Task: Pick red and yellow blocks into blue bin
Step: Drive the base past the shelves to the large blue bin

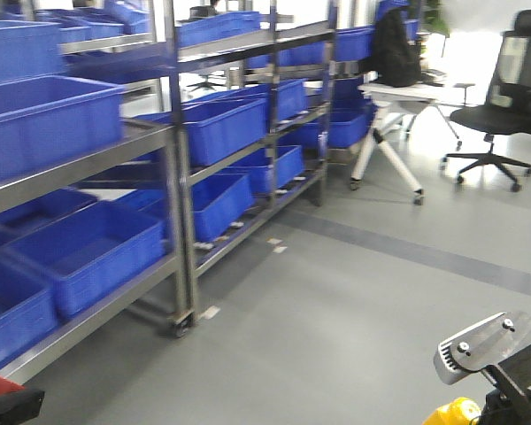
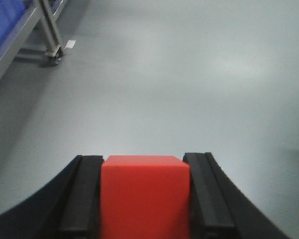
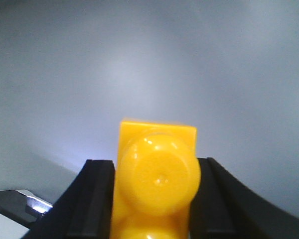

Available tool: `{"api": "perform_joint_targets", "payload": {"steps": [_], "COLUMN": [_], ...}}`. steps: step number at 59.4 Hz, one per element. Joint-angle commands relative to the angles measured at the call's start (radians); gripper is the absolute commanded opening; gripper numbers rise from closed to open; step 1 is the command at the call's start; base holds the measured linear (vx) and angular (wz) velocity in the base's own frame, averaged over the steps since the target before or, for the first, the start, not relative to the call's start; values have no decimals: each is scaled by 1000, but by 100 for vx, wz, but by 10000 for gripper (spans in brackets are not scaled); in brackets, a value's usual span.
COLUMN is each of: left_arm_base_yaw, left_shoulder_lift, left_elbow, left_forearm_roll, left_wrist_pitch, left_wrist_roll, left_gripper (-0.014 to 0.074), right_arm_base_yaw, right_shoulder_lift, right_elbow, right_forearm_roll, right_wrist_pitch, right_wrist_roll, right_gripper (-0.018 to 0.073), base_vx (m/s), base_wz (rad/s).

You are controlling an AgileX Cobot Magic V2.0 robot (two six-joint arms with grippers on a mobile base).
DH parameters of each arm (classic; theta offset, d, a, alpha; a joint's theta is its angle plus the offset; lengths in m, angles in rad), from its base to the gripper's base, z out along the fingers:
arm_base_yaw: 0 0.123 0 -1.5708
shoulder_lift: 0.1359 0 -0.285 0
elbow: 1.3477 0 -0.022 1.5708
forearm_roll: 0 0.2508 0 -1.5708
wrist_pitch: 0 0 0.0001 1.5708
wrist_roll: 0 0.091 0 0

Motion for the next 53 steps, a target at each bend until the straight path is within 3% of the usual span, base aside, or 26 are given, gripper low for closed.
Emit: {"api": "perform_joint_targets", "payload": {"steps": [1, 53], "left_arm_base_yaw": [-5, -5], "left_shoulder_lift": [-8, -5], "left_elbow": [-23, -23], "left_forearm_roll": [-6, -6], "left_wrist_pitch": [-66, -67], "left_wrist_roll": [-3, -3], "left_gripper": [239, 239], "right_arm_base_yaw": [-3, -3], "right_shoulder_lift": [-22, -22], "right_elbow": [-28, -28], "right_forearm_roll": [-8, -8], "right_wrist_pitch": [-58, -57], "right_wrist_roll": [-3, -3], "right_gripper": [314, 314], "base_vx": [46, 47], "base_wz": [-38, -24]}}
